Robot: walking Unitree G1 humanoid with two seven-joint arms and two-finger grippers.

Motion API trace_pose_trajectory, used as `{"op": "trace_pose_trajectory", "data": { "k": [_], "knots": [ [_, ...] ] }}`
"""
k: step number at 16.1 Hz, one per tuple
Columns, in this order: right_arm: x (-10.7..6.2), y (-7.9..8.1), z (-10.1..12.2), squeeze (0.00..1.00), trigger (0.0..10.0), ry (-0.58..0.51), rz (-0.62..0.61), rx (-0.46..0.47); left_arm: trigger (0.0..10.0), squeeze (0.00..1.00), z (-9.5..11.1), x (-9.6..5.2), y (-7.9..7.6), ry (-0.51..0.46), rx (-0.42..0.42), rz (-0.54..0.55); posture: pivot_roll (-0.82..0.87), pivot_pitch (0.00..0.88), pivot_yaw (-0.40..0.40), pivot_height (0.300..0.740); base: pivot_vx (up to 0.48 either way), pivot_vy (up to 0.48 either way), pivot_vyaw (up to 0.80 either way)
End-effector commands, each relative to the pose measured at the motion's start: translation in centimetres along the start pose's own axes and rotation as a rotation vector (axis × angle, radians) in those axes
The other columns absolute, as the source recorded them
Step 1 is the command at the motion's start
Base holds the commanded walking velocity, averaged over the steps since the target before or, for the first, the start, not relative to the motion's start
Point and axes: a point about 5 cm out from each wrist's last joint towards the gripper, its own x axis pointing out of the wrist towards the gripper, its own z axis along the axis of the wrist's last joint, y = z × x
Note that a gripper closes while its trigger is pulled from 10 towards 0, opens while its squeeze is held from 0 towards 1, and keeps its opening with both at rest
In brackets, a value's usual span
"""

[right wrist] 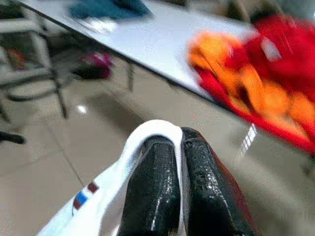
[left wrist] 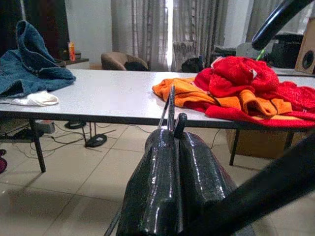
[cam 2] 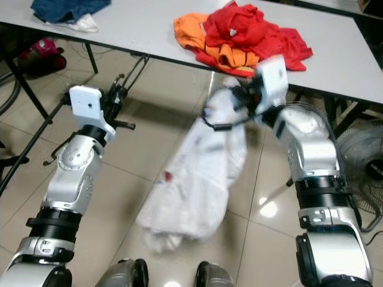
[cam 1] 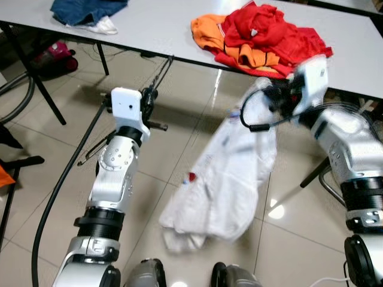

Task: Hang hanger

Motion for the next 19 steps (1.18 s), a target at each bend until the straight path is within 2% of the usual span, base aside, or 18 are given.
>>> {"op": "trace_pose_trajectory", "data": {
  "k": [1,2,3,4,8,11,15,17,19],
  "knots": [
    [-0.4,-1.2,-0.9,0.0,0.0,0.014,-0.091,0.05,10.0,0.0,0.7,0.4,0.6,-0.016,0.021,0.001,-0.1,0.131,-0.044,0.74,0.0,0.0,0.0],
    [-0.4,-1.5,-1.9,0.0,0.0,0.031,-0.14,0.102,10.0,0.0,1.1,0.5,0.9,-0.023,0.028,-0.001,-0.09,0.13,-0.046,0.74,0.0,0.0,0.0],
    [-0.3,-1.5,-2.1,0.0,0.0,0.033,-0.151,0.118,10.0,0.0,1.2,0.5,0.9,-0.025,0.03,-0.004,-0.09,0.13,-0.046,0.74,0.0,0.0,0.0],
    [0.0,-1.2,-2.8,0.0,0.0,0.036,-0.163,0.157,10.0,0.0,1.6,0.6,0.4,-0.028,0.018,-0.058,-0.09,0.124,-0.048,0.74,0.0,0.0,0.0],
    [0.6,-1.0,-2.8,0.0,0.0,0.027,-0.145,0.184,10.0,0.0,1.9,0.6,-1.0,-0.025,0.008,-0.146,-0.09,0.124,-0.048,0.74,0.0,0.0,0.0],
    [0.6,-1.5,-2.4,0.0,0.0,0.021,-0.161,0.176,10.0,0.0,1.7,0.5,-1.5,-0.002,-0.011,-0.182,-0.1,0.128,-0.042,0.74,0.0,0.0,0.0],
    [1.1,-2.2,-0.8,0.0,0.0,-0.024,-0.202,0.22,10.0,0.0,1.4,0.5,-1.6,0.054,-0.012,-0.262,-0.1,0.13,-0.04,0.74,0.0,0.0,0.0],
    [1.3,-2.8,0.4,0.0,0.0,-0.053,-0.226,0.26,10.0,0.0,2.3,0.0,-1.4,0.057,-0.058,-0.384,-0.11,0.133,-0.041,0.74,0.0,0.0,0.0],
    [1.2,-3.0,0.7,0.0,0.0,-0.059,-0.227,0.262,10.0,0.0,2.8,-0.6,-1.7,0.055,-0.081,-0.48,-0.11,0.134,-0.043,0.74,0.0,0.0,0.0]
  ]
}}
